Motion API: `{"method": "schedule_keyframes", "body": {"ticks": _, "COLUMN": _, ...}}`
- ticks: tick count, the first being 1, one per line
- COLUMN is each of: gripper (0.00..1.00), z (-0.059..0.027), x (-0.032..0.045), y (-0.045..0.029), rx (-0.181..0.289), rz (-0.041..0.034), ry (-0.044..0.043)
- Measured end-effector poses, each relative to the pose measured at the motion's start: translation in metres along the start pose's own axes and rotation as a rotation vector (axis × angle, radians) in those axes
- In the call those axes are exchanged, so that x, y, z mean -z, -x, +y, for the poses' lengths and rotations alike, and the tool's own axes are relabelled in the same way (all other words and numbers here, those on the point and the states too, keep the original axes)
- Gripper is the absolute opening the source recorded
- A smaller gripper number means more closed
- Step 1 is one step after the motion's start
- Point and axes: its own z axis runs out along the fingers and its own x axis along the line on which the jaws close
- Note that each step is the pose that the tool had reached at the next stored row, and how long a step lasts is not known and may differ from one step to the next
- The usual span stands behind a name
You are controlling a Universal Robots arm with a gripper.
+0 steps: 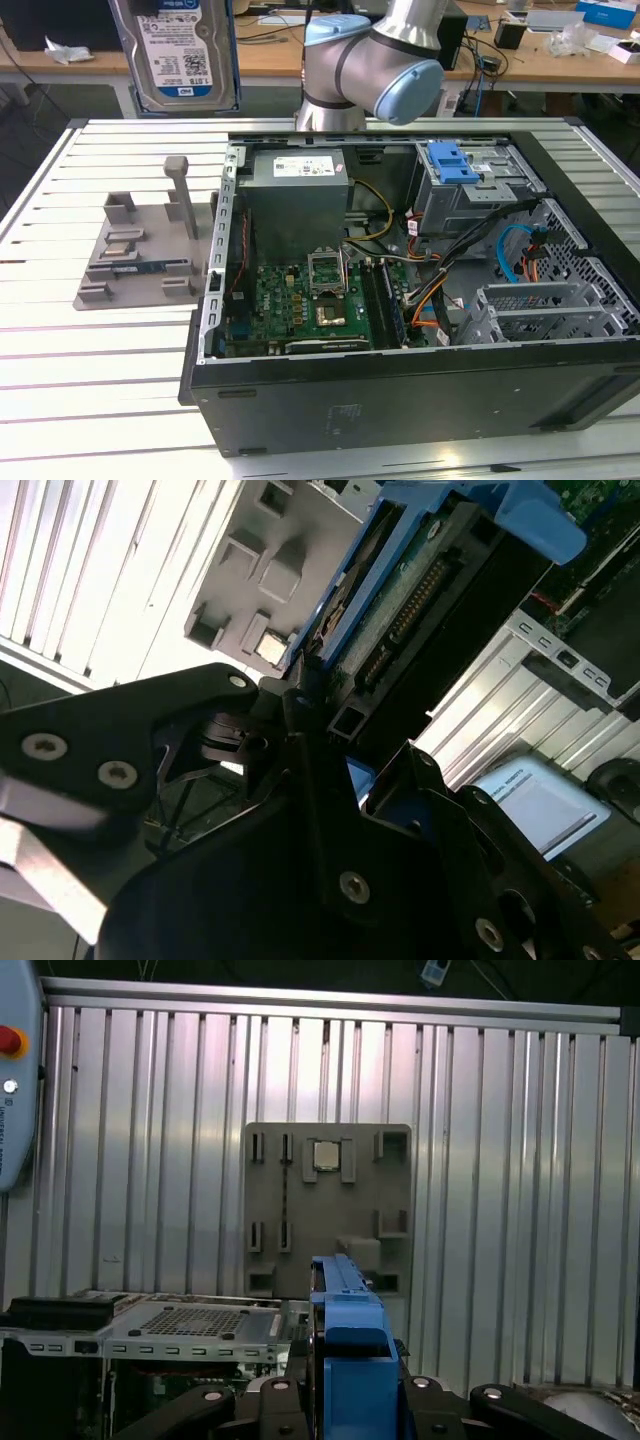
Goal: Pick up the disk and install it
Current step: 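Pick up the disk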
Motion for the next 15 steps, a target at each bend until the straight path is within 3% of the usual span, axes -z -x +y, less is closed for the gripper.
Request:
{"method": "schedule_keyframes", "body": {"ticks": 7, "gripper": 0.37, "z": -0.0265, "x": 0.0007, "y": -0.0014, "rx": 0.000, "rz": -0.0001, "ry": 0.0010}}
{"method": "schedule_keyframes", "body": {"ticks": 15, "gripper": 0.37, "z": -0.0488, "x": 0.0012, "y": -0.0026, "rx": 0.000, "rz": -0.0002, "ry": 0.0022}}
